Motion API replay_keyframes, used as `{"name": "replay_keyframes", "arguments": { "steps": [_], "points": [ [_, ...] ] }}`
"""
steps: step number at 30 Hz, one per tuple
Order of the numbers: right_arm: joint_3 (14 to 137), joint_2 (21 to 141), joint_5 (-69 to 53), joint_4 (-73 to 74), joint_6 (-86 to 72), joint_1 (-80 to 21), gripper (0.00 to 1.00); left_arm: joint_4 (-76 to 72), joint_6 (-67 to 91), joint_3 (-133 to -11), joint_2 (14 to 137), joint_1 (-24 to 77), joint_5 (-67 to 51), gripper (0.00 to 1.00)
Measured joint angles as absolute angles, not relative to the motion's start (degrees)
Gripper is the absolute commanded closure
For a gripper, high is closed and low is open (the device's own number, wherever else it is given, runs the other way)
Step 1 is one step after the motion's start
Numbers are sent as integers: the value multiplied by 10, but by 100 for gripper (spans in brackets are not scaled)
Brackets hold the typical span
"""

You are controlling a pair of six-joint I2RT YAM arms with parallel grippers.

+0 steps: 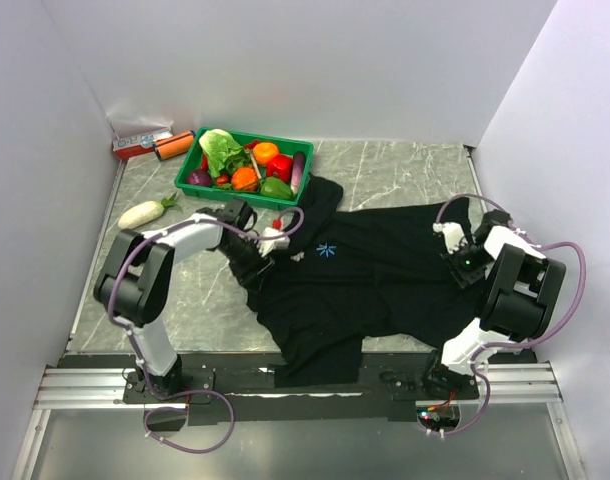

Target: Remove the brooch from the garment

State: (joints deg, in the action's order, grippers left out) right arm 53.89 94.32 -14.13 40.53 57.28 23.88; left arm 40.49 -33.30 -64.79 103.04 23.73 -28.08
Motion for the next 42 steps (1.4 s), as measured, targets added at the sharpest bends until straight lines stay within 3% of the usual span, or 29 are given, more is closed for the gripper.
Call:
{"name": "replay_keyframes", "arguments": {
  "steps": [5, 6, 11, 19, 29, 32, 33, 36, 39, 42],
  "points": [
    [533, 934, -137, 421, 591, 284, 57, 448, -334, -623, 1003, 242, -286, 36],
    [533, 933, -136, 427, 593, 289, 57, 460, -334, -632, 1003, 242, -288, 29],
    [560, 932, -132, 494, 591, 298, 53, 474, -304, -764, 1005, 239, -290, 23],
    [645, 905, -185, 522, 554, 210, 50, 351, -229, -926, 1074, 242, -282, 27],
    [655, 893, -216, 503, 492, 102, 49, 402, -200, -964, 1196, 270, -310, 29],
    [627, 893, -197, 458, 493, 66, 49, 413, -194, -963, 1200, 283, -321, 39],
    [618, 894, -193, 452, 494, 56, 49, 413, -192, -963, 1200, 286, -325, 55],
    [599, 908, -181, 444, 495, 29, 50, 418, -189, -964, 1201, 293, -332, 89],
    [595, 935, -167, 432, 495, 25, 50, 437, -193, -985, 1213, 296, -331, 99],
    [584, 955, -149, 416, 495, 25, 51, 453, -201, -1001, 1221, 292, -328, 99]
  ]
}}
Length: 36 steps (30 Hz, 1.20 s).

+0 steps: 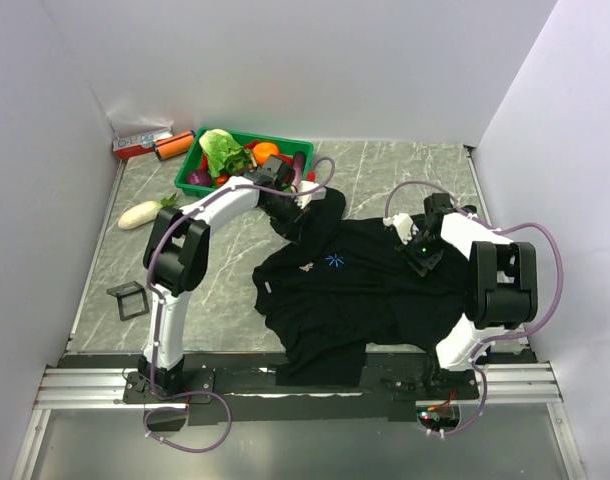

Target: Remove the brooch from the garment

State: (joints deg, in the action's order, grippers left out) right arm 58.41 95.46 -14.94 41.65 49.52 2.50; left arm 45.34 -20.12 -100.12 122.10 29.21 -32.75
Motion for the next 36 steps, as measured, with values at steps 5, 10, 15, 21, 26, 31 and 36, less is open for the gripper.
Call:
{"name": "replay_keyframes", "arguments": {
  "steps": [5, 10, 15, 21, 26, 31, 36],
  "points": [
    [570, 965, -127, 406, 498, 25, 51, 458, -206, -1001, 1221, 269, -306, 99],
    [570, 966, -122, 404, 497, 25, 51, 449, -216, -999, 1212, 227, -266, 71],
    [582, 976, -120, 413, 490, 25, 51, 435, -215, -992, 1199, 206, -232, 55],
    [599, 986, -118, 422, 484, 25, 51, 408, -200, -976, 1157, 213, -243, 53],
    [657, 981, -163, 460, 470, 5, 51, 392, -182, -957, 1098, 216, -321, 55],
    [751, 969, -276, 484, 454, -74, 52, 387, -161, -915, 1088, 218, -383, 56],
    [858, 1020, -410, 480, 405, -138, 53, 392, -114, -862, 1109, 206, -457, 55]
  ]
}}
